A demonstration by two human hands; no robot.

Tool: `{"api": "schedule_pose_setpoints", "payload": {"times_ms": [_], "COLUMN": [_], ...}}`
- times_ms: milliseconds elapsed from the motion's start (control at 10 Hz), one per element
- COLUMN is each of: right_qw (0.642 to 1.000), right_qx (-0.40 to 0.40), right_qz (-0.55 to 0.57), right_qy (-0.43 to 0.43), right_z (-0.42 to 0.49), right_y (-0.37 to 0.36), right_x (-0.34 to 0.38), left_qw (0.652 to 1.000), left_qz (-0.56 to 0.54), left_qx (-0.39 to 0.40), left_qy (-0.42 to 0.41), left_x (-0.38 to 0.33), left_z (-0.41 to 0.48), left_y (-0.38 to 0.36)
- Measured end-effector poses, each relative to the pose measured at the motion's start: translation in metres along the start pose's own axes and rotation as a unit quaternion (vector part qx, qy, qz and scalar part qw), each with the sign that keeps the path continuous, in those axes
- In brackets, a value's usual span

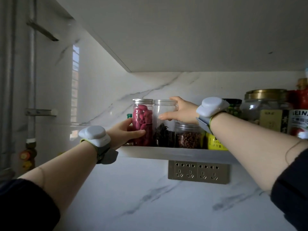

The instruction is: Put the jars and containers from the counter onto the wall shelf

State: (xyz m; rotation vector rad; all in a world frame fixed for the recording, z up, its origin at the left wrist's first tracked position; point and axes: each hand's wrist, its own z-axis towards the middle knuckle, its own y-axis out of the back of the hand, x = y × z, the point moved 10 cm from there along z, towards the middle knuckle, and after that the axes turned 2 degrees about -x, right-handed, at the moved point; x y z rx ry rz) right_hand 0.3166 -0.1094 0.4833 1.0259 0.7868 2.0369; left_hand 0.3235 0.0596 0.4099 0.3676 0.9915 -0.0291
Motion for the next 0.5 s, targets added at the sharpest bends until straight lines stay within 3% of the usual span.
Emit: {"api": "schedule_pose_setpoints", "payload": {"times_ms": [200, 300, 400, 500], "right_qw": [1.0, 0.999, 0.999, 0.995], "right_qx": [0.003, 0.025, -0.002, -0.083], "right_qz": [0.008, -0.038, -0.034, 0.056], "right_qy": [0.011, 0.024, 0.0, 0.005], "right_z": [-0.013, -0.019, -0.021, -0.033], "right_y": [-0.001, -0.005, 0.006, 0.027], "right_x": [0.005, 0.006, -0.001, -0.003], "left_qw": [1.0, 0.995, 0.995, 0.989], "left_qz": [0.026, 0.096, 0.083, 0.075], "left_qx": [-0.002, -0.022, -0.059, -0.124], "left_qy": [-0.005, 0.004, 0.024, -0.025], "left_x": [-0.006, -0.008, -0.004, -0.024], "left_z": [-0.001, -0.002, -0.004, -0.012], "left_y": [-0.002, 0.002, 0.008, 0.014]}}
